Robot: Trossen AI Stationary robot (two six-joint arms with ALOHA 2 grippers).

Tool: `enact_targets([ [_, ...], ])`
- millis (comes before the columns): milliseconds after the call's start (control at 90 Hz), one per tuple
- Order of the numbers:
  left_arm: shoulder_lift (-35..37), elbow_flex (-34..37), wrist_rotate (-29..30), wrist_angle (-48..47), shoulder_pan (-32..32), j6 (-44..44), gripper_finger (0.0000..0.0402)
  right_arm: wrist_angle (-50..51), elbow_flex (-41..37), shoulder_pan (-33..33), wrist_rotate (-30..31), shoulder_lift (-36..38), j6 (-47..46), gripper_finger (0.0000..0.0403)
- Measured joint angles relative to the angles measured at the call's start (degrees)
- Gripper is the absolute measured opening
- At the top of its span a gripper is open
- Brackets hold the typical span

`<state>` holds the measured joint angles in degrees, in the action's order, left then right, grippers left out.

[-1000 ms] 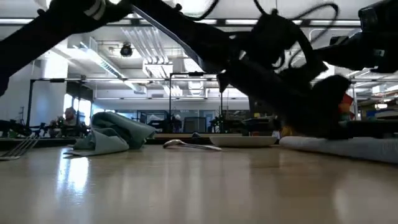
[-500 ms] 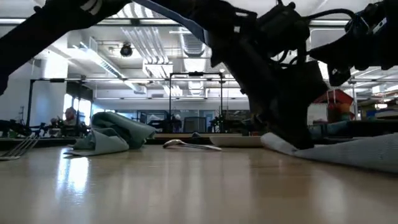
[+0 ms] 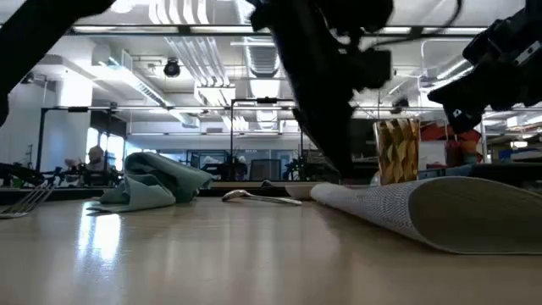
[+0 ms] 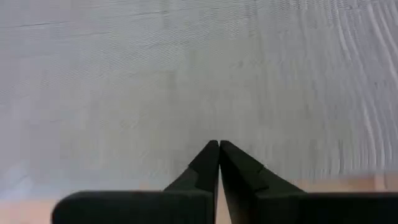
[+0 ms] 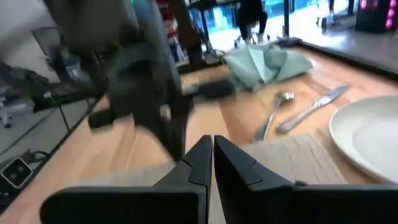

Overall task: Set table place
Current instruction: Prepare the gray placemat

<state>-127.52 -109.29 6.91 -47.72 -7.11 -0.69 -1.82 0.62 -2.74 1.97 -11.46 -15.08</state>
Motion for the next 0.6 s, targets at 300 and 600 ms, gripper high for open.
enact_targets([
  [300, 18.35, 27.07, 5.63, 19.57, -1.2, -7.29, 0.0, 5.73, 7.92, 0.02, 1.16, -12.32, -3.46, 0.0002],
  [600, 27.63, 47.62, 5.78, 45.28, -1.12, -11.96, 0.0, 28.15, 23.12, 0.02, 4.15, -23.96, -3.64, 0.0002],
])
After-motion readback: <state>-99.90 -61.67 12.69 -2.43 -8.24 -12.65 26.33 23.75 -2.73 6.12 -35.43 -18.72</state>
